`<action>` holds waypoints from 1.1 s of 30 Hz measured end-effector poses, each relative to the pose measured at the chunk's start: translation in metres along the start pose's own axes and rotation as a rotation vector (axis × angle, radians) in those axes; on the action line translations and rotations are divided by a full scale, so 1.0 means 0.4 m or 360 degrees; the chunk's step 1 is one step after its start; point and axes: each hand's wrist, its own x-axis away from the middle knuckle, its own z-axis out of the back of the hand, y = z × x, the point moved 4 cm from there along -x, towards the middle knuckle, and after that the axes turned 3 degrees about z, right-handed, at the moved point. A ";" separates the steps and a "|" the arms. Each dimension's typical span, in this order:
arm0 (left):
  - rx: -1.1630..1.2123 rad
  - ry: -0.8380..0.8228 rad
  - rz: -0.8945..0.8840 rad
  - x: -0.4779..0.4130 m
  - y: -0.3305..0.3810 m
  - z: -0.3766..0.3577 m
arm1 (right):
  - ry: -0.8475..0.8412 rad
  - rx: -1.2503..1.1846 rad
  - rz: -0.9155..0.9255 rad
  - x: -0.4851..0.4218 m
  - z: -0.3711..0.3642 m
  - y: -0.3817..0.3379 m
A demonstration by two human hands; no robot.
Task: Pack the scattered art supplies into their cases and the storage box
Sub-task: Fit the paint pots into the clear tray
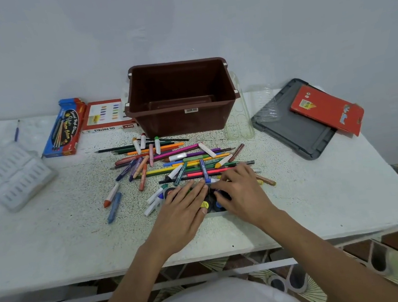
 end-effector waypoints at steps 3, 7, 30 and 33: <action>-0.0012 0.0001 0.0000 0.000 -0.001 0.000 | 0.0011 -0.0035 0.0038 0.018 0.008 -0.001; 0.0002 0.0017 0.0000 -0.003 0.000 0.006 | 0.0028 -0.0060 0.0033 0.059 0.016 0.028; 0.0022 0.0001 -0.0095 -0.016 0.030 -0.008 | 0.0278 -0.0102 -0.0270 0.063 0.017 0.064; 0.0031 -0.0002 -0.0098 -0.018 0.029 -0.008 | 0.0315 -0.0163 -0.0316 0.069 0.015 0.065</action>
